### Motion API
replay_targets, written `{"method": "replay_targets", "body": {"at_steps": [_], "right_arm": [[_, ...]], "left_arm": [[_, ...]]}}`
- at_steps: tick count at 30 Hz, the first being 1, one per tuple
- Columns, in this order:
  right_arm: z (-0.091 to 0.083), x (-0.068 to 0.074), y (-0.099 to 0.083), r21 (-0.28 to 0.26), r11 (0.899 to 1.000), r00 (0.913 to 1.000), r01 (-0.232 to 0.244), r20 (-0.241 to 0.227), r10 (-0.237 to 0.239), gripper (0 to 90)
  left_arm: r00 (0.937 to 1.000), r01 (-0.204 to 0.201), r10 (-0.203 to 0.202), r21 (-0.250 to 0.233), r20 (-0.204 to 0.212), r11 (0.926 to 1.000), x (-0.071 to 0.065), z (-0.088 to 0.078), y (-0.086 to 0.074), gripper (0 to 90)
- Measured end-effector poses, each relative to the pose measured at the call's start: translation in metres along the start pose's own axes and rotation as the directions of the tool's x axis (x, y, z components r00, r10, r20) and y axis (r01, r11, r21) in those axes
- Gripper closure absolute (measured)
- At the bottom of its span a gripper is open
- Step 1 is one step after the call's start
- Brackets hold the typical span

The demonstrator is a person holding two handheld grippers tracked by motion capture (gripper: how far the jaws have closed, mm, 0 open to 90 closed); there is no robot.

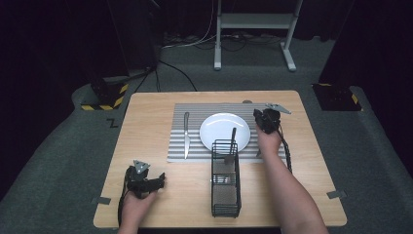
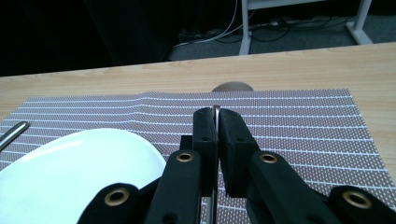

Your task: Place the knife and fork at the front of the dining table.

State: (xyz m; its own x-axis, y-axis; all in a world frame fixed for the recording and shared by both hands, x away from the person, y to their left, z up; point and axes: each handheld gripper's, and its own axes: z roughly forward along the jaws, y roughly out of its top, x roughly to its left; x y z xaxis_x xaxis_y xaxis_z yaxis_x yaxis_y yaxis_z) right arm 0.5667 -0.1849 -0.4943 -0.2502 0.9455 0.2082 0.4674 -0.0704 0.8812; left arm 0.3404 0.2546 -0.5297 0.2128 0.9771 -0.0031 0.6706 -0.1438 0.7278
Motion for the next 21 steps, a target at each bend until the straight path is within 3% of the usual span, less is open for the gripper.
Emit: {"method": "replay_targets", "body": {"at_steps": [21], "right_arm": [[0.0052, -0.005, 0.0011, 0.045, 0.999, 0.9997, -0.012, 0.022, 0.011, 83.4]], "left_arm": [[1.0, 0.001, -0.001, 0.0, 0.001, 1.0, 0.0, 0.0, 0.0, 10.0]]}}
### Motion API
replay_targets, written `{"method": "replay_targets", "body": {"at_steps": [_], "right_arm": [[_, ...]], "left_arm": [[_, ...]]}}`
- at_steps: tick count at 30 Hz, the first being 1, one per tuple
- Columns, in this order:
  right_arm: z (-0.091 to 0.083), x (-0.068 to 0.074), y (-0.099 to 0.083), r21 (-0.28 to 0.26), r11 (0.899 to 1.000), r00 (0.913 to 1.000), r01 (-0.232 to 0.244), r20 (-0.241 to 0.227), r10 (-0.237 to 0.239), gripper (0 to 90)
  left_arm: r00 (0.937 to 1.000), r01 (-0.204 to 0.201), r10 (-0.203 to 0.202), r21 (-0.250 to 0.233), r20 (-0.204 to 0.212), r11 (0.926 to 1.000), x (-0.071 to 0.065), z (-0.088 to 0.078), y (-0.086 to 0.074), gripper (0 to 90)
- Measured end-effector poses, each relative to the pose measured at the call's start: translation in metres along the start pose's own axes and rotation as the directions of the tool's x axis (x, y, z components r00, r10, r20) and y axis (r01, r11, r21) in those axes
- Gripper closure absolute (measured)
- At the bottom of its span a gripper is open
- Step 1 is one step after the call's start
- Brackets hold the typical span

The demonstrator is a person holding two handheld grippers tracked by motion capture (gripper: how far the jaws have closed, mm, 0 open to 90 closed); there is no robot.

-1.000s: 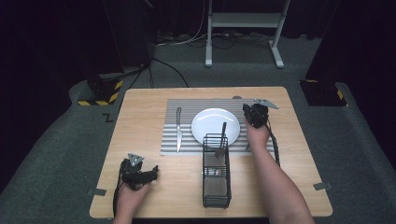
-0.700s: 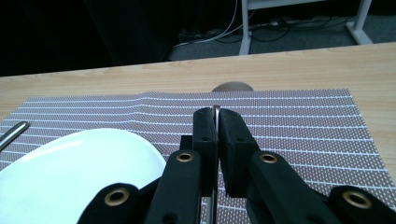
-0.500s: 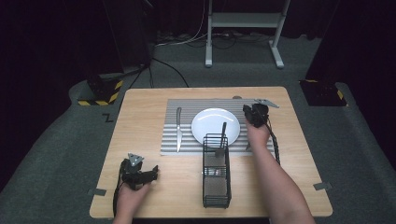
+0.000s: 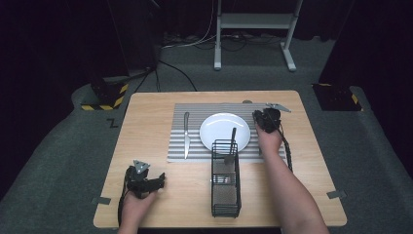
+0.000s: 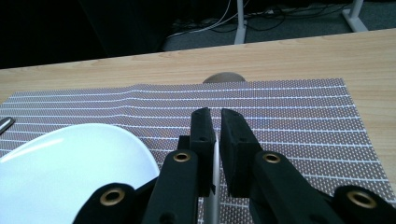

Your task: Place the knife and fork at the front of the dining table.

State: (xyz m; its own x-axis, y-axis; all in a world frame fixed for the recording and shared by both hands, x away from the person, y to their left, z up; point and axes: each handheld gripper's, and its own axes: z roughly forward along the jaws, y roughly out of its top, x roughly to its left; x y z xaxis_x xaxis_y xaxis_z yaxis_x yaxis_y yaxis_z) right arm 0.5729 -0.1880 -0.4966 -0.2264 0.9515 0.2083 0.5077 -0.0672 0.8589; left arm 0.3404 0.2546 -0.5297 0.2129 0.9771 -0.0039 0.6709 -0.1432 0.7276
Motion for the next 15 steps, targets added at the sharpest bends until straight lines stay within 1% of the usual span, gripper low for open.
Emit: {"method": "replay_targets", "body": {"at_steps": [2, 6, 9, 12, 15], "right_arm": [[0.0, 0.0, 0.001, -0.002, 1.0, 1.0, 0.006, 0.006, -0.006, 83.9], [-0.002, -0.001, 0.003, -0.003, 1.0, 1.0, 0.006, 0.002, -0.006, 84.7], [-0.006, 0.0, 0.006, -0.01, 1.0, 1.0, 0.006, -0.001, -0.006, 84.6], [-0.014, 0.001, 0.007, -0.012, 0.999, 0.9995, 0.032, -0.001, -0.032, 84.5], [-0.026, 0.002, 0.005, -0.01, 0.999, 0.9986, 0.053, -0.001, -0.053, 84.5]], "left_arm": [[1.0, 0.0, 0.0, 0.0, 0.0, 1.0, 0.0, 0.0, 0.0, 9.9], [1.0, 0.0, 0.0, 0.0, 0.0, 1.0, 0.0, 0.0, 0.0, 9.9], [1.0, 0.0, 0.0, 0.0, 0.0, 1.0, 0.0, 0.0, 0.0, 9.9], [1.0, 0.0, 0.0, 0.0, 0.0, 1.0, 0.0, 0.0, 0.0, 9.9], [1.0, 0.0, 0.0, 0.0, 0.0, 1.0, 0.0, 0.0, 0.0, 9.9]]}}
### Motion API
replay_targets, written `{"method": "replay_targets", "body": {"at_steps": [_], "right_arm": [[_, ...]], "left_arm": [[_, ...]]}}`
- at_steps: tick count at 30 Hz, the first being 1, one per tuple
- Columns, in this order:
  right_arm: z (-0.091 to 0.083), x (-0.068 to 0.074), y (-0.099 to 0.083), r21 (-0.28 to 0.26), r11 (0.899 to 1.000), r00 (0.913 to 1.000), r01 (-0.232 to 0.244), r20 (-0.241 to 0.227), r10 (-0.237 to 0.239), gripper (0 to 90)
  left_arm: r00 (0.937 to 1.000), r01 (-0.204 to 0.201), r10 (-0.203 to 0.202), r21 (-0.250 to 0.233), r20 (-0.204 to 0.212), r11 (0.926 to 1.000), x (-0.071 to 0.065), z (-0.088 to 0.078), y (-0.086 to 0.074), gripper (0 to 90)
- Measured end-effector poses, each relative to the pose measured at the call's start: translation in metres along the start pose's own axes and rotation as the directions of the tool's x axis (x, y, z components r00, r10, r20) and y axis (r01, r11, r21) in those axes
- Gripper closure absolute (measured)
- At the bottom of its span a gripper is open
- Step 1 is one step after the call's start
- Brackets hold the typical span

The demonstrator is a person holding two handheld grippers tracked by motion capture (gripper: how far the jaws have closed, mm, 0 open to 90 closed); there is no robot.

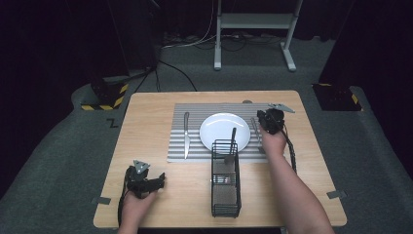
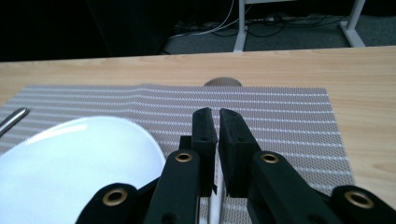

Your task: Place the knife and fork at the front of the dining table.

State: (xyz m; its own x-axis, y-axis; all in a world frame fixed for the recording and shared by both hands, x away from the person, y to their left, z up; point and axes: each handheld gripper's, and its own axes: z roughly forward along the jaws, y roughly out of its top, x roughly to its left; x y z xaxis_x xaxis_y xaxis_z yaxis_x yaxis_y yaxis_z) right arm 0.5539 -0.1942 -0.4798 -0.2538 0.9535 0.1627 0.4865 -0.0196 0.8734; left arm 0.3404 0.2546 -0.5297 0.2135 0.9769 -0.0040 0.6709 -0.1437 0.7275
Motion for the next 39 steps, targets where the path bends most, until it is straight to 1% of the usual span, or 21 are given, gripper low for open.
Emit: {"method": "replay_targets", "body": {"at_steps": [4, 12, 13, 19, 21, 25, 27, 30, 34, 36, 38, 39], "right_arm": [[-0.018, -0.001, -0.007, 0.0, 0.999, 0.9993, 0.037, 0.003, -0.037, 84.4], [-0.053, -0.005, -0.026, 0.006, 0.997, 0.9966, 0.081, 0.019, -0.081, 84.0], [-0.057, -0.006, -0.028, 0.005, 0.996, 0.9956, 0.092, 0.021, -0.092, 83.9], [-0.074, -0.007, -0.045, 0.045, 0.989, 0.9892, 0.138, 0.045, -0.14, 82.6], [-0.077, -0.008, -0.052, 0.07, 0.986, 0.9873, 0.149, 0.043, -0.153, 79.1], [-0.081, -0.007, -0.065, 0.121, 0.979, 0.984, 0.166, 0.045, -0.173, 76.6], [-0.083, -0.007, -0.07, 0.143, 0.977, 0.9848, 0.159, 0.046, -0.167, 75.2], [-0.084, -0.006, -0.076, 0.169, 0.971, 0.9814, 0.168, 0.065, -0.181, 75.0], [-0.081, -0.005, -0.083, 0.196, 0.965, 0.981, 0.172, 0.054, -0.186, 75.2], [-0.081, -0.002, -0.085, 0.205, 0.964, 0.9823, 0.168, 0.046, -0.181, 76.6], [-0.081, 0.003, -0.085, 0.202, 0.962, 0.9811, 0.181, 0.03, -0.191, 76.4], [-0.082, 0.005, -0.085, 0.2, 0.96, 0.9791, 0.194, 0.021, -0.202, 76.1]], "left_arm": [[1.0, 0.0, 0.0, 0.0, 0.0, 1.0, 0.0, 0.0, 0.0, 9.9], [1.0, -0.001, 0.001, -0.001, -0.002, 1.0, 0.0, 0.0, 0.0, 9.9], [1.0, -0.001, 0.001, 0.0, -0.002, 1.0, 0.0, 0.0, 0.0, 9.9], [1.0, -0.001, 0.001, 0.0, -0.002, 1.0, 0.0, 0.0, 0.0, 9.9], [1.0, -0.001, 0.001, 0.0, -0.001, 1.0, 0.0, 0.0, 0.0, 9.9], [1.0, -0.001, 0.001, 0.0, -0.001, 1.0, 0.0, 0.0, 0.0, 9.9], [1.0, -0.001, 0.001, -0.001, -0.002, 1.0, 0.0, 0.0, 0.0, 10.1], [1.0, -0.002, 0.002, -0.001, 0.0, 1.0, 0.0, 0.0, 0.0, 10.0], [1.0, -0.002, 0.002, -0.001, 0.0, 1.0, 0.0, 0.0, 0.0, 10.0], [1.0, -0.002, 0.002, -0.001, 0.0, 1.0, 0.0, 0.0, 0.0, 10.0], [1.0, -0.002, 0.002, -0.001, 0.0, 1.0, 0.0, 0.0, 0.0, 10.0], [1.0, -0.002, 0.002, -0.001, 0.0, 1.0, 0.0, 0.0, 0.0, 10.0]]}}
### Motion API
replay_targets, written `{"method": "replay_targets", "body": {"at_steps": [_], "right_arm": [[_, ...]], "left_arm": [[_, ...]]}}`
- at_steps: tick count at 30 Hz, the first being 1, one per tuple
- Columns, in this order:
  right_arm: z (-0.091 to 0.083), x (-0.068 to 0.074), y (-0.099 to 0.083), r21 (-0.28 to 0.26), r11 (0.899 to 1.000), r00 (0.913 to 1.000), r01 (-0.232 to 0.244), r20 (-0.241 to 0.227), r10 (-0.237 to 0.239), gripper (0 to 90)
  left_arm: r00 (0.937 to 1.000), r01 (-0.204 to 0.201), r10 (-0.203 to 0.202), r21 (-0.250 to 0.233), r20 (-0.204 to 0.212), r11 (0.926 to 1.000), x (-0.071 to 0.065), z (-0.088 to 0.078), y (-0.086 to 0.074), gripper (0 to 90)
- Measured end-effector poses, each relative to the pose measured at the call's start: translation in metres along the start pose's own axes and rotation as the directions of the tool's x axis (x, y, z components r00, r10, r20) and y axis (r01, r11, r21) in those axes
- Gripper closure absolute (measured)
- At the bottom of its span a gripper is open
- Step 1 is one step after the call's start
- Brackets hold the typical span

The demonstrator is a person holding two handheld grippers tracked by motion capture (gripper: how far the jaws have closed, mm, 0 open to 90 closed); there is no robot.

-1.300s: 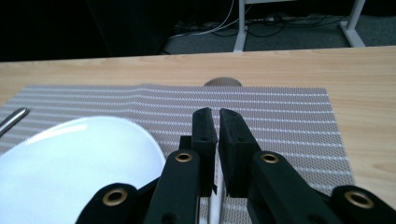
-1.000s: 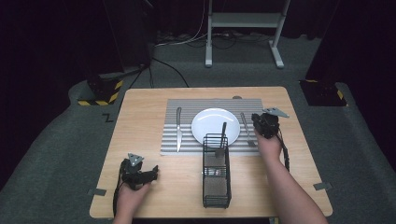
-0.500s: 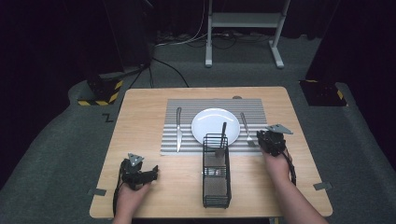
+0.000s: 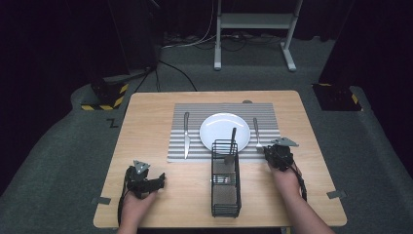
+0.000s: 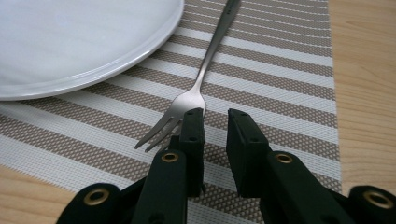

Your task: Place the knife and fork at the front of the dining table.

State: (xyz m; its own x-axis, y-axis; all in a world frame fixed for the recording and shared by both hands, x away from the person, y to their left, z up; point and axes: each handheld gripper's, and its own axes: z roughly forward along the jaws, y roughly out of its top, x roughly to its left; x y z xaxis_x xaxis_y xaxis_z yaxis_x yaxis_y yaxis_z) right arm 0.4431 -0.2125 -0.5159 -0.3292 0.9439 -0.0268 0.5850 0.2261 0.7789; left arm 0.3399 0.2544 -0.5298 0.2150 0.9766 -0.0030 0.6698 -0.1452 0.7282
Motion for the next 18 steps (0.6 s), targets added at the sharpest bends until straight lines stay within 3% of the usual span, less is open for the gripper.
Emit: {"method": "replay_targets", "body": {"at_steps": [2, 6, 10, 18], "right_arm": [[-0.002, 0.003, 0.0, -0.003, 1.0, 0.9998, 0.013, 0.013, -0.013, 74.6], [-0.013, 0.001, 0.005, -0.063, 0.998, 0.9995, 0.007, 0.032, -0.005, 70.5], [-0.032, 0.006, 0.015, -0.144, 0.99, 1.0, -0.002, 0.0, 0.002, 66.1], [-0.076, 0.041, 0.041, -0.326, 0.945, 0.9949, -0.013, -0.099, -0.02, 63.4]], "left_arm": [[1.0, 0.0, 0.0, 0.0, 0.0, 1.0, 0.0, 0.0, 0.0, 10.1], [1.0, 0.0, 0.0, 0.0, 0.0, 1.0, 0.0, 0.0, 0.0, 10.1], [1.0, 0.0, 0.0, 0.0, 0.0, 1.0, 0.0, 0.0, 0.0, 10.0], [1.0, 0.0, 0.0, 0.0, 0.0, 1.0, 0.0, 0.0, 0.0, 10.0]]}}
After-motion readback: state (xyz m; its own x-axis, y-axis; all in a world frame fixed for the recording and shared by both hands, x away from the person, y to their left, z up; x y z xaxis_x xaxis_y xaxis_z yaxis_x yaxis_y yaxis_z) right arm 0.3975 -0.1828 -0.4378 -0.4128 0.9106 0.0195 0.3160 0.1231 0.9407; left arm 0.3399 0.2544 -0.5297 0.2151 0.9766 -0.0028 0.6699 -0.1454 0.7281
